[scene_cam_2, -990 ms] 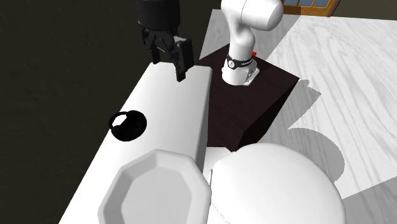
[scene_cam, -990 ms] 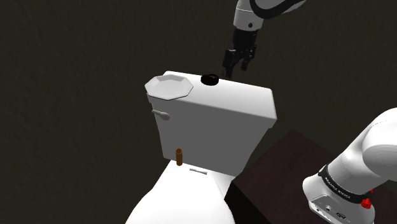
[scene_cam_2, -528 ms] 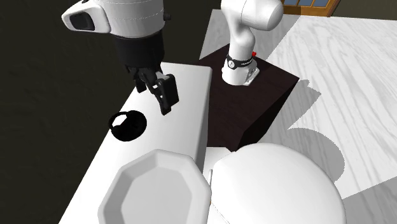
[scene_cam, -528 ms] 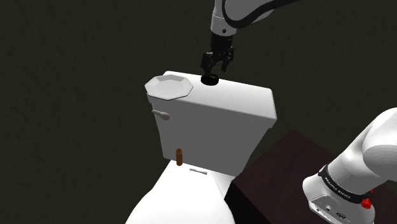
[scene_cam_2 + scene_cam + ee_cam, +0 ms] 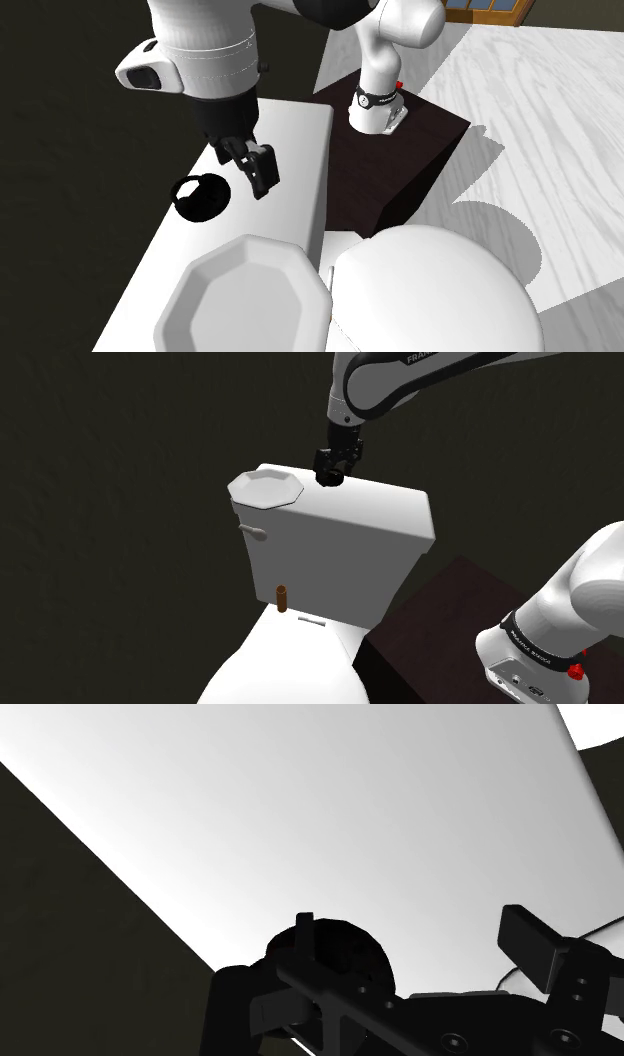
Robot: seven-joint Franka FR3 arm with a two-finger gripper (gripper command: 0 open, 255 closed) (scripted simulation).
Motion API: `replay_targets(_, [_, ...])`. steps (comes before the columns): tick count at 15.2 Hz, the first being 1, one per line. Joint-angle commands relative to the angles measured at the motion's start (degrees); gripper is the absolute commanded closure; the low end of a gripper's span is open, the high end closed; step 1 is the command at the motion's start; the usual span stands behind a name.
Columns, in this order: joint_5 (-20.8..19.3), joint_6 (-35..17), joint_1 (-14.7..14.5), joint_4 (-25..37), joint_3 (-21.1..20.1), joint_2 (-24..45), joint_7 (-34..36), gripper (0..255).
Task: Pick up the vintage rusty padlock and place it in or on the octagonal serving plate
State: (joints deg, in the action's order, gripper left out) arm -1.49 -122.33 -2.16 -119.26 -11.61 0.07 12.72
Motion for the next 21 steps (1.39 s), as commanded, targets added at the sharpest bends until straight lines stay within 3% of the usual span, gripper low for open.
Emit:
replay_targets(1, [-0.01, -0.28, -0.02, -0.23, -0.02, 0.02, 0.06, 0])
replay_targets(6, [-0.01, -0.27, -0.02, -0.23, -0.02, 0.02, 0.05, 0])
replay_targets(7, [-0.01, -0.27, -0.02, -0.23, -0.02, 0.02, 0.05, 255])
replay_targets(16, [-0.01, -0.27, -0.02, -0.23, -0.02, 0.02, 0.05, 255])
replay_targets(17, [-0.01, -0.27, -0.02, -0.23, -0.02, 0.02, 0.05, 0])
replay_targets(21, [-0.91, 6.32, 1.71, 12.01, 1.15, 8.1, -17.45, 0])
